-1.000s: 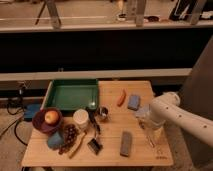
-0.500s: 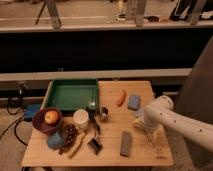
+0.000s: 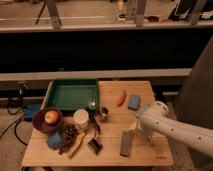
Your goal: Place fork in metal cup
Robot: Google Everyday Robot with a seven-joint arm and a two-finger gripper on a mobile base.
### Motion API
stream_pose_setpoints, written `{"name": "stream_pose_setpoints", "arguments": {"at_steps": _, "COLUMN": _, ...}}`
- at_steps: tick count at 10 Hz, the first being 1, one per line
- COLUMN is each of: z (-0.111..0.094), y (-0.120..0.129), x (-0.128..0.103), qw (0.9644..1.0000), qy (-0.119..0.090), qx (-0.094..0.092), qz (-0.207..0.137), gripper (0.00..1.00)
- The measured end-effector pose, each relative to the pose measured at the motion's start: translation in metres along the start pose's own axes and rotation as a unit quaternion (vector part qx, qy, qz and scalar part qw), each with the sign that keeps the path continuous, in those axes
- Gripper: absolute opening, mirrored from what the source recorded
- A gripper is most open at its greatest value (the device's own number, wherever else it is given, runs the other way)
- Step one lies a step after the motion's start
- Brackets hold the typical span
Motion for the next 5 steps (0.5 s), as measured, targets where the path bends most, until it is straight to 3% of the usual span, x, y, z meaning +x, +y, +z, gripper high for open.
{"name": "stream_pose_setpoints", "arguments": {"at_steps": 3, "z": -0.004, "y": 0.003, "x": 0.035, "qw": 0.9995, "qy": -0.003, "qx": 0.009, "qz": 0.029, "gripper": 0.80}}
{"name": "stream_pose_setpoints", "arguments": {"at_steps": 5, "z": -0.001, "y": 0.010, "x": 0.042, "qw": 0.9992, "qy": -0.011, "qx": 0.008, "qz": 0.038, "gripper": 0.80}}
